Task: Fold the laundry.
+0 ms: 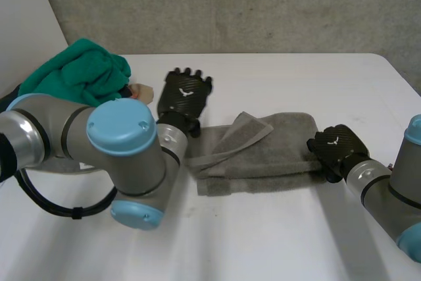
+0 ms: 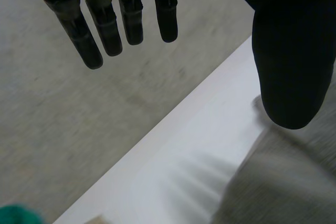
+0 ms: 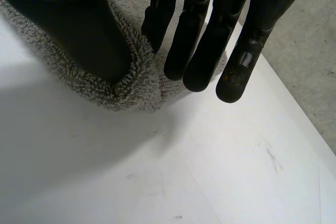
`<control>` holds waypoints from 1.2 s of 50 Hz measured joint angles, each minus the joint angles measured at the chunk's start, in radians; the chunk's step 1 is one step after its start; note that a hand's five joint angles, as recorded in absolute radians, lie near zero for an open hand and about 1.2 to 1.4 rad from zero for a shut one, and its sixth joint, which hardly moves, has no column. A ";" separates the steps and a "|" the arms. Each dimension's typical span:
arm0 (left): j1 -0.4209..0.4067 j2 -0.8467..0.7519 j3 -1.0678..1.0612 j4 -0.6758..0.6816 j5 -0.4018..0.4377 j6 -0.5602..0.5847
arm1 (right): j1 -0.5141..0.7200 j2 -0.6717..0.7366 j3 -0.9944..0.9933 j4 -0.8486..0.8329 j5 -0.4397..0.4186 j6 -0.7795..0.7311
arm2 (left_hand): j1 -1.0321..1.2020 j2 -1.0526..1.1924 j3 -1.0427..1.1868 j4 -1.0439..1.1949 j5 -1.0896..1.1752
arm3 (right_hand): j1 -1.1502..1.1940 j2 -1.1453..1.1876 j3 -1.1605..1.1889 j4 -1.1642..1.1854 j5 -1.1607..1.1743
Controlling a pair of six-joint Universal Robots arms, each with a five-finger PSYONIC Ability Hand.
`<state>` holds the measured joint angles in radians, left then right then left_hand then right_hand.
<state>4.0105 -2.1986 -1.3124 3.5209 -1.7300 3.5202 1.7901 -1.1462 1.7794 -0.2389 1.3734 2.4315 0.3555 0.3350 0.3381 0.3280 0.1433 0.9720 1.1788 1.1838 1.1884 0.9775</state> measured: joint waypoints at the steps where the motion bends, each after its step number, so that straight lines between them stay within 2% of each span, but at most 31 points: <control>1: -0.014 0.006 -0.003 0.000 0.017 -0.014 | 0.000 0.000 0.001 0.001 0.001 -0.003 | 0.000 0.000 0.000 0.000 0.000 | 0.000 0.000 0.000 0.000 0.000; 9: -0.065 -0.056 0.037 -0.003 0.111 -0.073 | 0.011 -0.001 0.016 0.001 0.005 -0.002 | 0.000 0.000 0.000 0.000 0.000 | 0.000 0.000 0.000 0.000 0.004; 18: -0.073 -0.236 0.186 -0.011 0.133 -0.070 | 0.008 -0.001 0.025 0.001 0.003 0.005 | 0.000 0.001 0.001 0.002 0.004 | 0.000 0.000 0.000 0.000 0.012; 23: -0.047 -0.314 0.281 -0.013 0.097 -0.040 | 0.003 -0.001 0.029 0.001 0.004 0.002 | 0.021 0.042 0.038 0.048 0.064 | 0.000 0.000 0.000 0.000 0.012; 24: -0.022 -0.336 0.315 -0.014 0.053 -0.011 | 0.001 0.000 0.029 0.001 0.004 0.001 | 0.049 0.069 0.066 0.078 0.093 | 0.000 0.000 0.000 0.000 0.012; 25: -0.022 -0.336 0.315 -0.014 0.053 -0.011 | 0.001 0.000 0.029 0.001 0.004 0.001 | 0.049 0.069 0.066 0.078 0.093 | 0.000 0.000 0.000 0.000 0.012; 27: 0.025 -0.351 0.346 -0.016 -0.041 0.046 | -0.002 0.000 0.030 0.000 0.005 -0.001 | 0.045 0.066 0.064 0.076 0.090 | 0.000 0.000 0.000 0.000 0.012; 30: 0.042 -0.348 0.343 -0.018 -0.074 0.065 | -0.003 0.000 0.031 0.000 0.006 -0.002 | 0.036 0.057 0.053 0.060 0.069 | 0.000 0.000 0.000 0.000 0.012; 31: 0.062 -0.317 0.304 -0.021 -0.116 0.091 | -0.003 0.000 0.031 0.000 0.007 -0.006 | 0.031 0.044 0.039 0.043 0.046 | 0.000 0.000 0.000 0.000 0.012; 33: 0.066 -0.281 0.259 -0.022 -0.124 0.096 | -0.003 0.000 0.031 0.001 0.007 -0.007 | 0.031 0.041 0.038 0.039 0.043 | 0.000 0.000 0.000 0.000 0.012; 39: 0.053 -0.160 0.116 -0.021 -0.094 0.073 | -0.002 -0.001 0.031 0.002 0.008 -0.010 | 0.031 0.040 0.037 0.038 0.040 | 0.000 0.000 0.000 0.000 0.012; 45: 0.019 0.021 -0.080 -0.026 -0.050 -0.009 | 0.004 -0.034 0.022 0.015 0.017 -0.052 | 0.008 0.016 0.020 0.016 0.016 | 0.000 0.000 0.000 0.000 0.012; 47: 0.019 0.021 -0.080 -0.026 -0.050 -0.009 | 0.004 -0.034 0.022 0.015 0.017 -0.052 | 0.008 0.016 0.020 0.016 0.016 | 0.000 0.000 0.000 0.000 0.012; 48: 0.016 0.080 -0.131 -0.027 -0.047 -0.033 | 0.013 -0.058 0.009 0.015 0.033 -0.126 | 0.008 0.013 0.017 0.013 0.013 | 0.000 0.000 0.000 0.000 0.012; 50: 0.017 0.100 -0.148 -0.028 -0.046 -0.040 | 0.014 -0.060 0.008 0.014 0.034 -0.132 | 0.008 0.010 0.012 0.011 0.011 | 0.000 0.000 0.000 0.000 0.012; 51: 0.019 0.130 -0.172 -0.028 -0.046 -0.049 | 0.046 -0.074 -0.016 0.003 0.039 -0.217 | 0.008 0.006 0.007 0.008 0.007 | 0.000 0.000 0.000 0.000 0.012; 56: 0.042 0.194 -0.222 -0.028 -0.049 -0.058 | 0.183 -0.070 -0.077 -0.042 0.003 -0.354 | -0.008 -0.003 -0.002 -0.001 -0.003 | 0.008 0.000 0.000 0.001 0.012; 59: 0.064 0.223 -0.245 -0.028 -0.050 -0.060 | 0.285 -0.038 -0.115 -0.081 -0.054 -0.410 | -0.012 -0.005 -0.003 -0.004 -0.003 | 0.008 0.000 0.000 0.001 0.012; 60: 0.080 0.238 -0.258 -0.027 -0.051 -0.060 | 0.345 -0.005 -0.138 -0.106 -0.104 -0.432 | -0.012 -0.005 -0.003 -0.004 -0.003 | 0.008 0.000 0.000 0.001 0.012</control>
<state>4.0904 -1.9603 -1.5709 3.4940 -1.7810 3.4606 2.1352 -1.1509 1.6418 -0.3444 1.2697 1.9991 0.3436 0.3304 0.3352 0.3243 0.1398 0.9801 1.1789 1.1838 1.1892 0.9896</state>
